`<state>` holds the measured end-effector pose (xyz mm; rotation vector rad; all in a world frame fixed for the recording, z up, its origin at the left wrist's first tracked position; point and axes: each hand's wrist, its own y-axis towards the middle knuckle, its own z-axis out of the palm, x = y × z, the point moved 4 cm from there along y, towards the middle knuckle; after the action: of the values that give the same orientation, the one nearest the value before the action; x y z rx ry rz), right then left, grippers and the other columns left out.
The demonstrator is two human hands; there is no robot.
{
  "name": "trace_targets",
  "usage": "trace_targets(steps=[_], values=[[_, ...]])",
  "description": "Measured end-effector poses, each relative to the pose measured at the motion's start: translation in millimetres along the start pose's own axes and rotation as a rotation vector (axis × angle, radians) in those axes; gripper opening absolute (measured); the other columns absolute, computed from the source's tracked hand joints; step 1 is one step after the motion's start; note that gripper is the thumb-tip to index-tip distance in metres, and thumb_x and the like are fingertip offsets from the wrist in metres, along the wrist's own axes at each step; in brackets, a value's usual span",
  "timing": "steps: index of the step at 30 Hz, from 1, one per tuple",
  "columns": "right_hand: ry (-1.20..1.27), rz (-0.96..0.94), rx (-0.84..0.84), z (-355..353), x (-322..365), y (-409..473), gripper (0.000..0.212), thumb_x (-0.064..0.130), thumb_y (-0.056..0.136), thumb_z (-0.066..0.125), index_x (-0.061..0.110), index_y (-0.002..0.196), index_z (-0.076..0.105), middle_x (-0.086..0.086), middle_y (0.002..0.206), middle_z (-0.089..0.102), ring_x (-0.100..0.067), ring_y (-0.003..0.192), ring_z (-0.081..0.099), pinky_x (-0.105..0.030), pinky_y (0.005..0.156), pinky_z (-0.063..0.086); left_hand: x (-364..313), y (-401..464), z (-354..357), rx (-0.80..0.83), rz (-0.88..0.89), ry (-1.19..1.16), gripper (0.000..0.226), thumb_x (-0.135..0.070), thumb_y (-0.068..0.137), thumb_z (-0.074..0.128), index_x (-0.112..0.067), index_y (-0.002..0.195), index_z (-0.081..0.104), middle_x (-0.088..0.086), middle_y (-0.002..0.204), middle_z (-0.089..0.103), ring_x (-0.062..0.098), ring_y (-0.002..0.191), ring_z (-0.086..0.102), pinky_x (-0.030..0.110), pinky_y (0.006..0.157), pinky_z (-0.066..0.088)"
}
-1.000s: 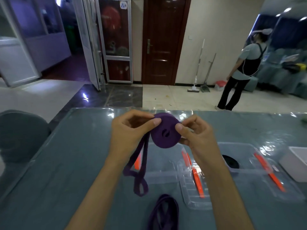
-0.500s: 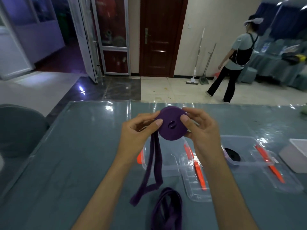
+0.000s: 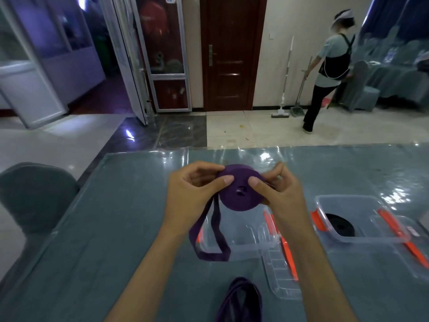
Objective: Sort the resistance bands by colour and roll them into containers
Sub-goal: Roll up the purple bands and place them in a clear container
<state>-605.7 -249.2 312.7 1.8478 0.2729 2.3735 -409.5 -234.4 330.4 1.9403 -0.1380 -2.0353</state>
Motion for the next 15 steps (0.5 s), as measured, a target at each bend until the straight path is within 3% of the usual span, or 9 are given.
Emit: trace_targets(steps=[3,6,9,12,15], values=[[-0.039,-0.061,-0.033,-7.0,6.6,7.3,0.033,0.015,0.078,0.082,0.011,0.105,0.063,-0.015,0.097,0.079,-0.034,0.090,0.077,-0.038,0.068,0.064,8.5,-1.9,10.9,-0.031,-0.017,-0.025,0.022,-0.005,0.076,0.089,-0.008,0.095,0.078,0.005,0.091,0.082,0.021,0.089,0.080,0.026,0.079,0.063],[-0.036,-0.117,-0.103,-14.3,4.2,14.1,0.022,0.015,0.079,0.081,0.016,0.098,0.069,-0.008,0.096,0.080,-0.028,0.090,0.078,-0.038,0.071,0.064,16.3,2.4,15.7,0.087,-0.048,-0.004,0.030,-0.003,0.082,0.083,-0.014,0.109,0.078,0.000,0.102,0.082,0.018,0.098,0.078,0.027,0.088,0.062],[-0.025,-0.067,-0.016,-22.4,-4.6,20.3,0.024,0.017,0.080,0.081,0.014,0.093,0.061,-0.012,0.097,0.079,-0.034,0.093,0.077,-0.044,0.077,0.063,19.0,11.2,14.5,0.108,-0.043,0.050,0.034,-0.004,0.080,0.085,-0.020,0.110,0.079,-0.001,0.102,0.082,0.018,0.097,0.078,0.026,0.088,0.061],[-0.046,0.009,0.112,-26.2,-7.7,25.5,0.031,0.017,0.082,0.080,0.015,0.104,0.059,-0.017,0.098,0.078,-0.039,0.092,0.076,-0.045,0.077,0.065,23.3,15.5,17.7,0.037,-0.031,0.054,0.025,-0.004,0.077,0.087,-0.014,0.099,0.080,0.004,0.095,0.082,0.019,0.090,0.078,0.028,0.086,0.061],[0.018,-0.020,0.014,-31.2,-11.4,31.3,0.029,0.017,0.078,0.081,0.015,0.104,0.069,-0.014,0.102,0.079,-0.034,0.095,0.077,-0.041,0.075,0.064,33.9,14.1,26.4,0.075,-0.080,-0.002,0.031,-0.001,0.081,0.082,-0.012,0.109,0.078,0.006,0.101,0.082,0.021,0.095,0.078,0.033,0.088,0.063]])
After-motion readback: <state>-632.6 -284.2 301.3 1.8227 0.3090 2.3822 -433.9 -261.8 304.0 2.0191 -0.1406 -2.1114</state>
